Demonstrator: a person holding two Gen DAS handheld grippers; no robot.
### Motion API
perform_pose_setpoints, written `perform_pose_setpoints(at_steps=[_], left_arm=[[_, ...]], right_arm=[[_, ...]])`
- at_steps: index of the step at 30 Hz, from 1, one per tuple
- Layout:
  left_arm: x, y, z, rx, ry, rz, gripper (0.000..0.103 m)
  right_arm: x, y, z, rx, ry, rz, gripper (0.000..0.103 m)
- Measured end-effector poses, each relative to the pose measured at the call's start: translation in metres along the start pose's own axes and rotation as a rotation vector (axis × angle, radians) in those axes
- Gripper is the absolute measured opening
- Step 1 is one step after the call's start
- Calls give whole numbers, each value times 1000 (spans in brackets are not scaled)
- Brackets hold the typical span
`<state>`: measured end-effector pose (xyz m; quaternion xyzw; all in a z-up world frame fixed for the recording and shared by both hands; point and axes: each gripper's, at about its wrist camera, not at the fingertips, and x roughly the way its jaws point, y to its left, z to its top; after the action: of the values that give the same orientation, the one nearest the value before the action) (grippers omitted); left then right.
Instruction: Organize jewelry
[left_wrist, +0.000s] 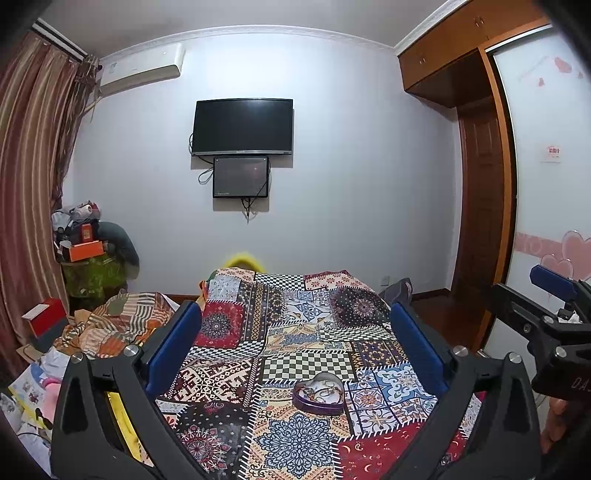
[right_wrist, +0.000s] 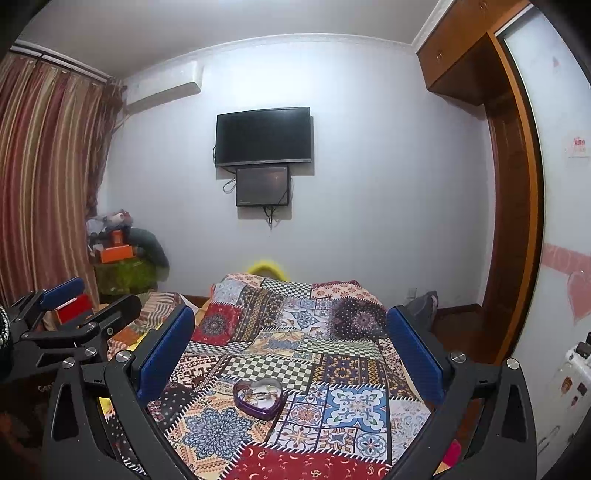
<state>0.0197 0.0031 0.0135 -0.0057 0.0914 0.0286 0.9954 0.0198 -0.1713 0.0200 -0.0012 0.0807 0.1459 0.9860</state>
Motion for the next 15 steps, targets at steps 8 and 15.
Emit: perform_pose_setpoints(at_steps=[8,15], left_arm=[[-1,-3,1,14,-1,-2,103],[-2,-6,1,28,-6,-14,103]], right_arm=[[1,-2,1,8,4,1,103],[1,-2,2,13,6,2,103]])
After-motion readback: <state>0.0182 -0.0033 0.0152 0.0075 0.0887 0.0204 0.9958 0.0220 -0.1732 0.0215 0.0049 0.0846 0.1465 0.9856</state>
